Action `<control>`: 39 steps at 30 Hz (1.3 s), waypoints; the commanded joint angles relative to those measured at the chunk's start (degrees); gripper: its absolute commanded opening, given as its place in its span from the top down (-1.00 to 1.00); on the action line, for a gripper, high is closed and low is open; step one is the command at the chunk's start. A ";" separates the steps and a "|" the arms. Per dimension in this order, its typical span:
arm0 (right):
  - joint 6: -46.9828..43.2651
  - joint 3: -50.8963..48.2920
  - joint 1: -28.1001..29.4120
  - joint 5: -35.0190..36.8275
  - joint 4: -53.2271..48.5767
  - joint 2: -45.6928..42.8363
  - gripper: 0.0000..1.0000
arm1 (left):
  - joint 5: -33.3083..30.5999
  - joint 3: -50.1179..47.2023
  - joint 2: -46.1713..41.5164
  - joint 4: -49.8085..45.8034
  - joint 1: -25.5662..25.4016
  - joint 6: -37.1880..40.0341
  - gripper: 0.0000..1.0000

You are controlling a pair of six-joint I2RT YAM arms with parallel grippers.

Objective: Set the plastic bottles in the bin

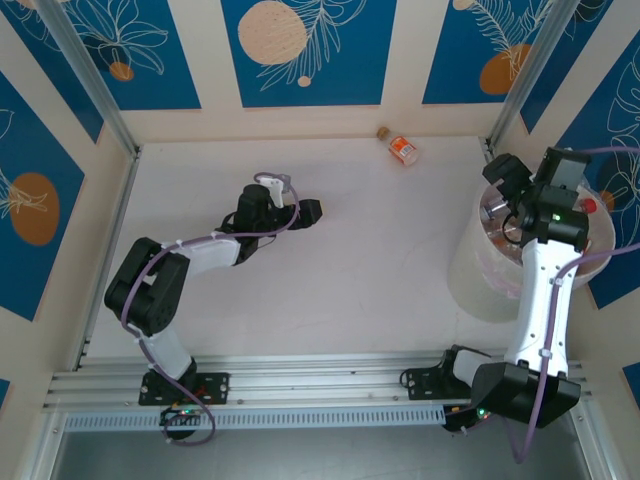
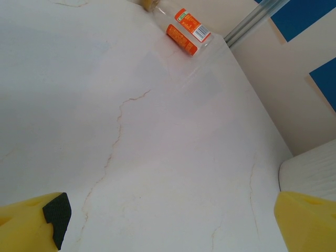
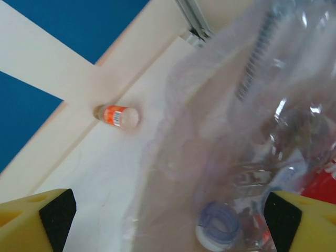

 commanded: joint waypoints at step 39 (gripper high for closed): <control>-21.68 11.73 32.07 -3.72 14.10 22.56 -0.99 | -9.54 -1.59 -2.32 -3.19 0.63 -3.41 -1.00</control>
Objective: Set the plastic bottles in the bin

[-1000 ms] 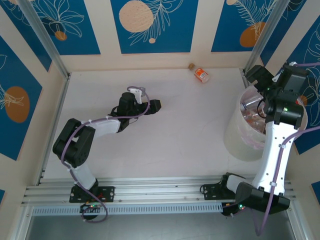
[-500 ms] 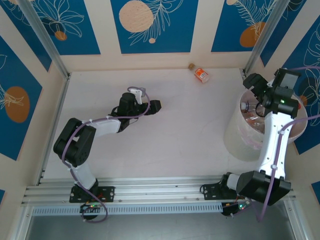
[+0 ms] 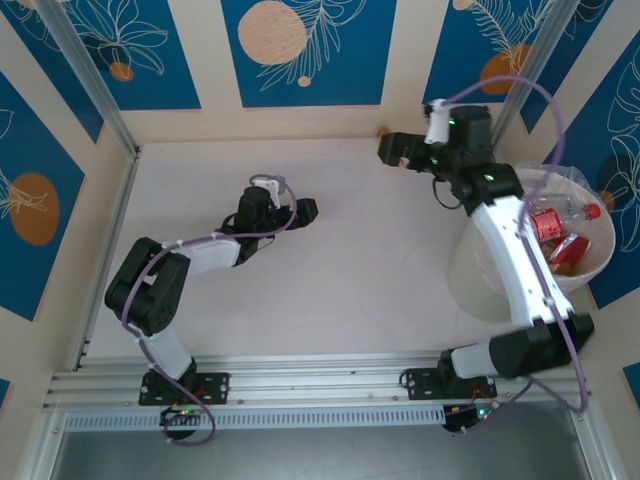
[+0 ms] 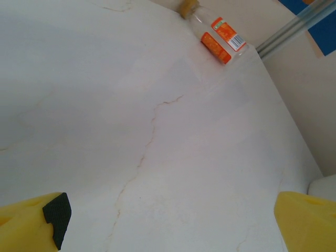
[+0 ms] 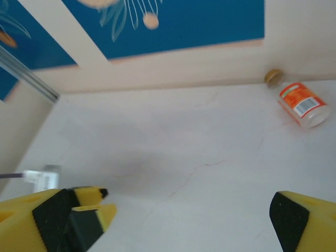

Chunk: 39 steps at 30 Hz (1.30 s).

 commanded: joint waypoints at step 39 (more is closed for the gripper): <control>-12.03 58.63 -6.41 6.93 -4.68 72.13 -1.00 | -2.47 -5.18 -3.42 2.60 1.31 0.83 -1.00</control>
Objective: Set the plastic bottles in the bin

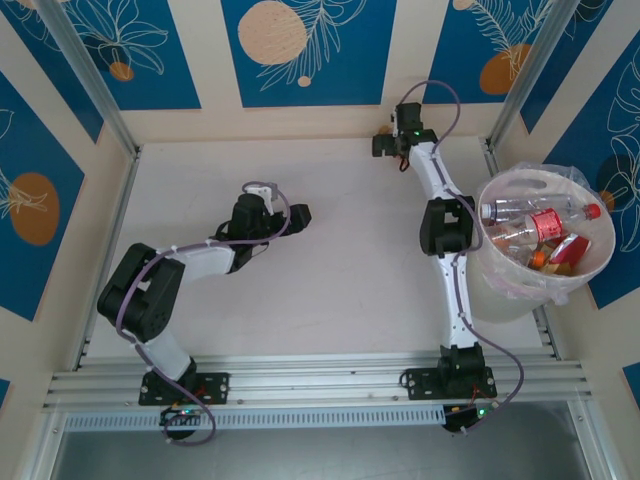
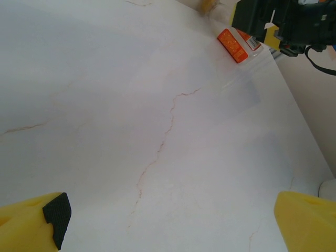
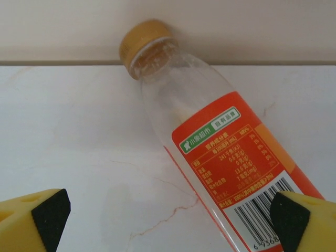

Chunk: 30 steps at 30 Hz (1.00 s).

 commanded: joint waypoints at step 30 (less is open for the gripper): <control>-1.45 -0.89 -0.65 1.33 -2.08 -3.58 -0.98 | 8.13 25.17 20.15 -5.09 0.19 -15.55 -1.00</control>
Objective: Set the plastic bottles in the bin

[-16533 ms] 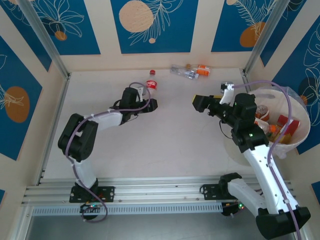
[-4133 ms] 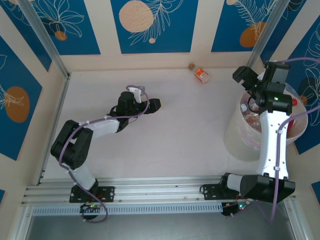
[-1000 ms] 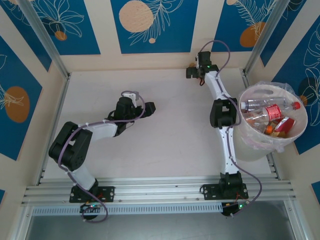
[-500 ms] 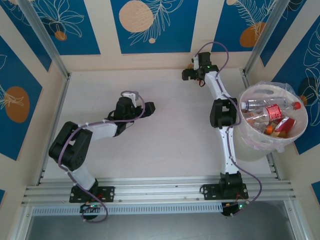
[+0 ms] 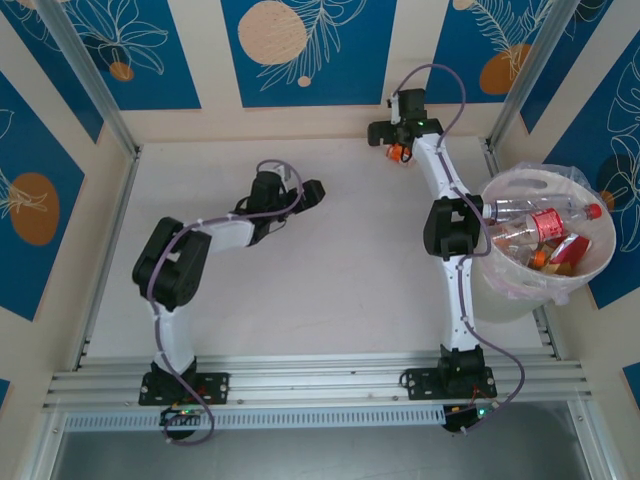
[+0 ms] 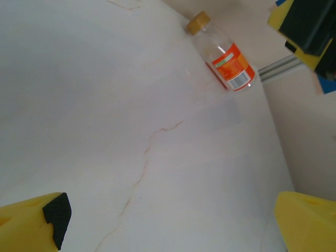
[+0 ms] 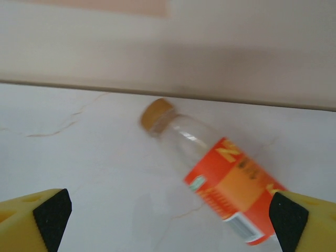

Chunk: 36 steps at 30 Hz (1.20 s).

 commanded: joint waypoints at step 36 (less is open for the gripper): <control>8.16 8.40 3.95 7.76 -5.68 10.71 -0.99 | 2.37 7.91 6.54 -4.99 -0.87 -3.18 -1.00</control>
